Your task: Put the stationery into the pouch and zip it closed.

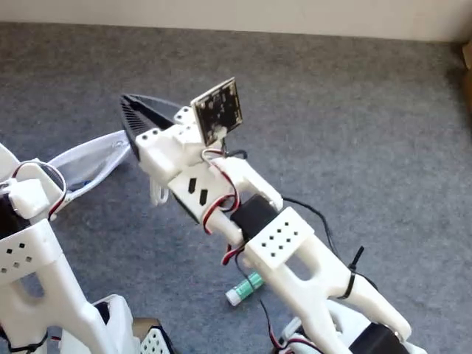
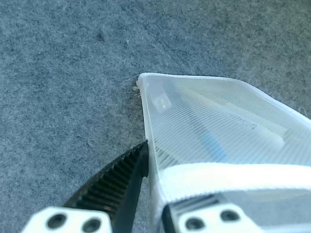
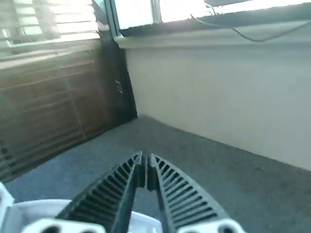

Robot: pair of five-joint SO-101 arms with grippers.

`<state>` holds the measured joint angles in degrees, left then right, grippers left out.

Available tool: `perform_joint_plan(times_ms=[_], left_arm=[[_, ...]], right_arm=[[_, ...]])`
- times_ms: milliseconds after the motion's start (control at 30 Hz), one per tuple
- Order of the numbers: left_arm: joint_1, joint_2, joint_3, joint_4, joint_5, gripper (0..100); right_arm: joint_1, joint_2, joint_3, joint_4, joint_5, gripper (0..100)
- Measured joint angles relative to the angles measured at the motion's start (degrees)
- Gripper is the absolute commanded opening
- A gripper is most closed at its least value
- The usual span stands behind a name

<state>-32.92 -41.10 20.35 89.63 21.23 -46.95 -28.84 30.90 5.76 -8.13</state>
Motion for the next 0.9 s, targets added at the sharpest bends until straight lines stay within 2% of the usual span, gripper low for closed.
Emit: perform_joint_plan(times_ms=[200, 400, 800, 900], left_arm=[[0.0, 0.0, 0.0, 0.0, 0.0, 1], [0.0, 0.0, 0.0, 0.0, 0.0, 1], [0.0, 0.0, 0.0, 0.0, 0.0, 1], [0.0, 0.0, 0.0, 0.0, 0.0, 1]], right_arm=[[2.5, -4.6, 0.0, 15.0, 0.0, 0.5], [2.5, -12.5, 0.0, 29.1, 9.0, 0.5], [3.1, -13.3, 0.0, 59.7, 9.8, 0.6], [4.5, -13.3, 0.0, 64.6, 9.8, 0.6]])
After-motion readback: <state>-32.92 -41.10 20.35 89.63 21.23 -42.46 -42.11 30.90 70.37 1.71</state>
